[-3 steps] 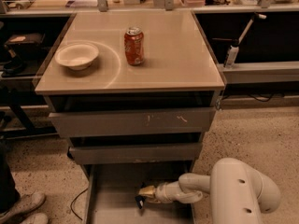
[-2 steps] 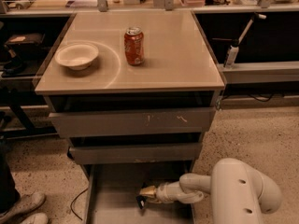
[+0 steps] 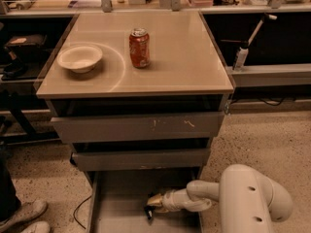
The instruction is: Place rxbar blueberry into bottom drawer
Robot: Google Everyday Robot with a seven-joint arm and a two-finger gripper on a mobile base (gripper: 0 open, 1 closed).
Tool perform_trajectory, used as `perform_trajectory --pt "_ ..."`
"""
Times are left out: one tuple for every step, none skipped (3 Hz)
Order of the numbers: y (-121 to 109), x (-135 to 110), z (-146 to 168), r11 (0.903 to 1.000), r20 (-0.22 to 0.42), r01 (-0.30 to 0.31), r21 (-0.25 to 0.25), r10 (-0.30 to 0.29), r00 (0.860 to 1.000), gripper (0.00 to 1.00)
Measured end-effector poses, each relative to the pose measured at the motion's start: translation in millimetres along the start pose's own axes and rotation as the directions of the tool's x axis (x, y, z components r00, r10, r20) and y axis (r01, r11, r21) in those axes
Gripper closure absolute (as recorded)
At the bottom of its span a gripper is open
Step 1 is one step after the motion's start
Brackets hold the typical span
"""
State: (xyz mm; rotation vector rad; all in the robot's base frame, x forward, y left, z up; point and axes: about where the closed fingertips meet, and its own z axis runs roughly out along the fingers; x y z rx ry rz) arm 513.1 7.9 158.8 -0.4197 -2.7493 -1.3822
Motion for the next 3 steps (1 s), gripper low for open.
perform_trajectory --pt "0.0 0.0 0.0 1.0000 0.000 0.000 0.000 0.000 1.000 0.11" --pt "0.0 0.1 0.1 1.0000 0.000 0.000 0.000 0.000 1.000 0.00" --pt "0.0 0.1 0.1 1.0000 0.000 0.000 0.000 0.000 1.000 0.00"
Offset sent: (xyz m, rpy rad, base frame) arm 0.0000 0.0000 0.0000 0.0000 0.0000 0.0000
